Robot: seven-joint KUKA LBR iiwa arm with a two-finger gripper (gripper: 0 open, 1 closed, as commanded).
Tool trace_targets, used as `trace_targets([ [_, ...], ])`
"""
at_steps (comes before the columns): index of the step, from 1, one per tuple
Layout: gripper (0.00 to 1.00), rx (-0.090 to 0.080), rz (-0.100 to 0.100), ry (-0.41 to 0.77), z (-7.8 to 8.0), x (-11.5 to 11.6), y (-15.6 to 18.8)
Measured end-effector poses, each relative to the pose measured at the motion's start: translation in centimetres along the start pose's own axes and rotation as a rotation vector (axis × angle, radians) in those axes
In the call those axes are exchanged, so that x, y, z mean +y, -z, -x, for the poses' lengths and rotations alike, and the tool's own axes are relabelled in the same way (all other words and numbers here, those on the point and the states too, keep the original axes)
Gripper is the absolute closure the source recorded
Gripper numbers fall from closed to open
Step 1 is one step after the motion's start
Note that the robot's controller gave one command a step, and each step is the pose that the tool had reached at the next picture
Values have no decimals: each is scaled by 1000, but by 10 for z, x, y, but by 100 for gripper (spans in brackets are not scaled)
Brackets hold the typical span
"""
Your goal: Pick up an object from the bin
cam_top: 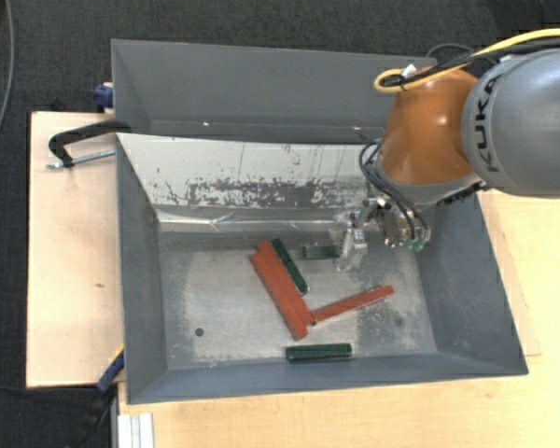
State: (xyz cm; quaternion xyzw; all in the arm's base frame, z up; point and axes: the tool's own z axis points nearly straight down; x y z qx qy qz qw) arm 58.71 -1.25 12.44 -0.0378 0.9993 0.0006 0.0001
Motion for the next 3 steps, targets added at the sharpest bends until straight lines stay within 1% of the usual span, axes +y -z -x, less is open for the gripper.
trace_targets([
  [1, 100, -9, -1, 0, 2, 0, 17],
  [2, 100, -11, -2, 1, 3, 0, 24],
  [3, 100, -8, -1, 1, 3, 0, 29],
])
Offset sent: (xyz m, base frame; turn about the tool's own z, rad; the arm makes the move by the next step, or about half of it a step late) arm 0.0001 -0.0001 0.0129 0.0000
